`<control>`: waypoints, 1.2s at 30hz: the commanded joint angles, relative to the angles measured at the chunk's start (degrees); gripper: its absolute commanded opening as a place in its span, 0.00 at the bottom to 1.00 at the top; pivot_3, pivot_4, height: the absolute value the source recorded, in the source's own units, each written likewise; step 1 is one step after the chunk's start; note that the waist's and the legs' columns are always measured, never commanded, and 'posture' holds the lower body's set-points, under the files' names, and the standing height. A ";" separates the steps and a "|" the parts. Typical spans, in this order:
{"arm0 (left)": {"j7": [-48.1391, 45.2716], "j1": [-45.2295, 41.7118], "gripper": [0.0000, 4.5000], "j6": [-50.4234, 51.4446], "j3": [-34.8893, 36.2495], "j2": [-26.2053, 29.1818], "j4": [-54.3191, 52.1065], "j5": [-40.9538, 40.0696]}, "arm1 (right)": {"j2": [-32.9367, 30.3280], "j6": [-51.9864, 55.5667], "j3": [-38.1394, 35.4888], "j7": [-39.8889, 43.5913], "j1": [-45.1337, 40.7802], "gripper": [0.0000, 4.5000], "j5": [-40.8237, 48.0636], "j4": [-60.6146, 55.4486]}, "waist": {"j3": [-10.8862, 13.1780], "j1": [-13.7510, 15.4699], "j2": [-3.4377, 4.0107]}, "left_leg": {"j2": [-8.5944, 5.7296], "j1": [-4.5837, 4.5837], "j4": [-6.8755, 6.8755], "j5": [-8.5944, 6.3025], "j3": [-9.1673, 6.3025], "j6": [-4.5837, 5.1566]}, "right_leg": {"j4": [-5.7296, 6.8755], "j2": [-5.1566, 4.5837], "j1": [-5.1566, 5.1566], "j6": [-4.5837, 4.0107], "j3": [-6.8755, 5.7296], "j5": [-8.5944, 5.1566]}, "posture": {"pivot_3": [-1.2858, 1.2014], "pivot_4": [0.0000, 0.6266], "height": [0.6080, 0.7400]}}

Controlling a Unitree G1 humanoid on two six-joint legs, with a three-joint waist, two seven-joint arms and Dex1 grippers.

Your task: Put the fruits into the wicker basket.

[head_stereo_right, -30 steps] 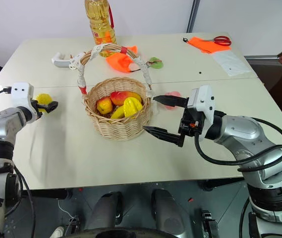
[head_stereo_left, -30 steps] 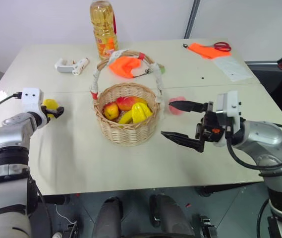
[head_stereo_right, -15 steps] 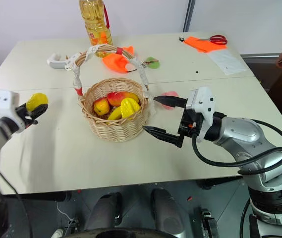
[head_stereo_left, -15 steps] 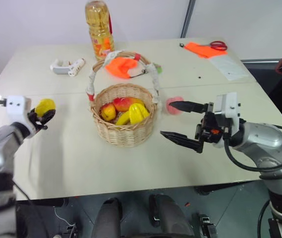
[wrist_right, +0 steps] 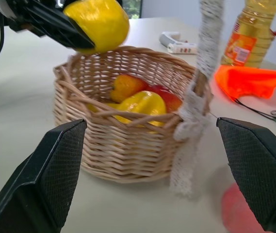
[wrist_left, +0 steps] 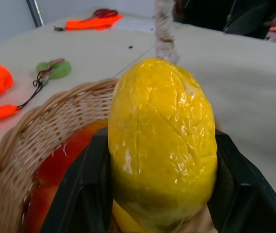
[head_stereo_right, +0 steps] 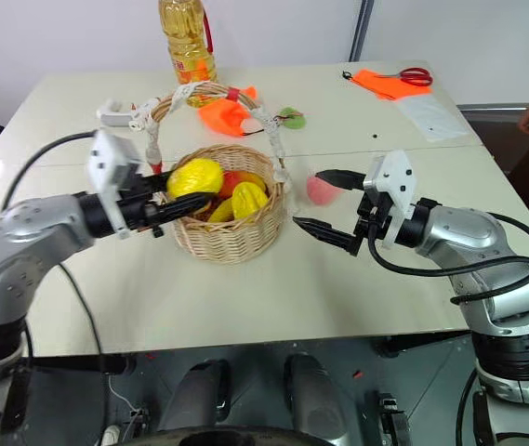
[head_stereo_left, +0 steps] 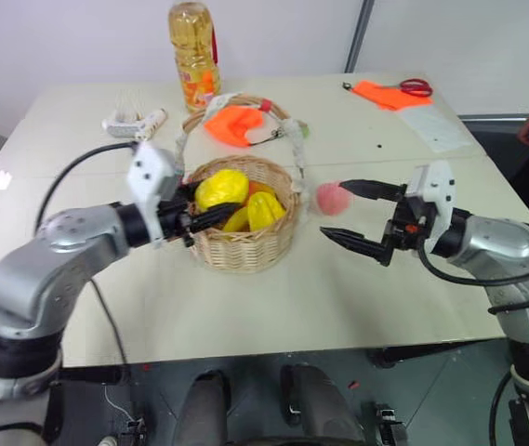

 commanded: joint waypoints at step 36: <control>-8.65 16.60 1.00 -9.89 16.96 1.47 -5.21 -9.07 | 12.70 -4.21 1.70 -16.57 -13.18 0.53 -19.25 27.79 | 0.02 0.19 0.06 | 0.00 -0.04 0.06 -0.03 0.09 0.05 | 0.02 -0.06 -0.04 -0.09 0.04 0.02 | 0.52 0.24 1.00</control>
